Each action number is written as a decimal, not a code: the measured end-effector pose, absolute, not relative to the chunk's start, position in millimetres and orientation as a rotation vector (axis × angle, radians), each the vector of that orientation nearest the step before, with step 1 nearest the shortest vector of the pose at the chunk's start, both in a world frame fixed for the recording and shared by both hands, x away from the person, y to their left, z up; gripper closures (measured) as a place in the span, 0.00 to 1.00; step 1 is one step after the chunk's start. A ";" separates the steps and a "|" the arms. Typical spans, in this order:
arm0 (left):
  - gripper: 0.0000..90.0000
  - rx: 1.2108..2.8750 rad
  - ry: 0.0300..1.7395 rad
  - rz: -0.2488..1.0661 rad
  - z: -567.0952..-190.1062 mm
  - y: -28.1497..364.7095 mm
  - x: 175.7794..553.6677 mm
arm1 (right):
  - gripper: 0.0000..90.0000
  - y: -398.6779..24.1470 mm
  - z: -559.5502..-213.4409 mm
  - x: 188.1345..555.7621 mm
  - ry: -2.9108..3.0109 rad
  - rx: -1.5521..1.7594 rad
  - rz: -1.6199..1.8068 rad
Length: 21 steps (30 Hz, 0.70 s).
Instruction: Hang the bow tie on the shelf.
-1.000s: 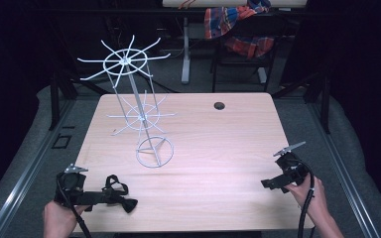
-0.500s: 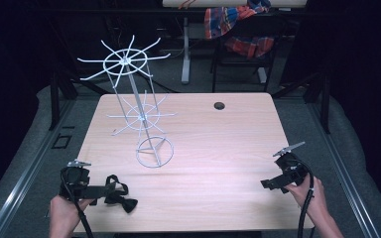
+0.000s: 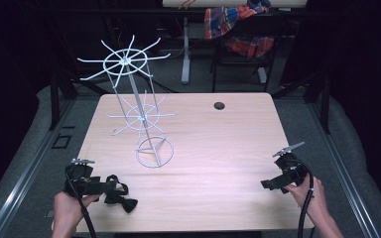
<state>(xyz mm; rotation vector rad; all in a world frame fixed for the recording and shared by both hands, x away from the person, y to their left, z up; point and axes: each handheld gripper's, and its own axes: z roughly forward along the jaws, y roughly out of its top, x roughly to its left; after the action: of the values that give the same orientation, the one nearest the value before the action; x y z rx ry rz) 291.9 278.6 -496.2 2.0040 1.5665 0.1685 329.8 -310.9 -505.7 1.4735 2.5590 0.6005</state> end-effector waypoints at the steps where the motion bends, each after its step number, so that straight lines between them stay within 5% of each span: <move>1: 0.44 2.002 1.567 0.160 -496.6 279.1 291.9 | 0.00 -310.9 -505.8 329.9 2.559 1.473 0.599; 21: 0.91 2.005 1.530 0.147 -496.9 281.2 289.9 | 0.01 -310.7 -506.0 329.4 2.557 1.483 0.598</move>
<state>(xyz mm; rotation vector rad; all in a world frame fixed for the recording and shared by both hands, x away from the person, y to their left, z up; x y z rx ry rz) 289.9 281.2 -496.9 2.0046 1.5295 0.1467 329.4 -310.7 -506.0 1.4834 2.5570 0.5982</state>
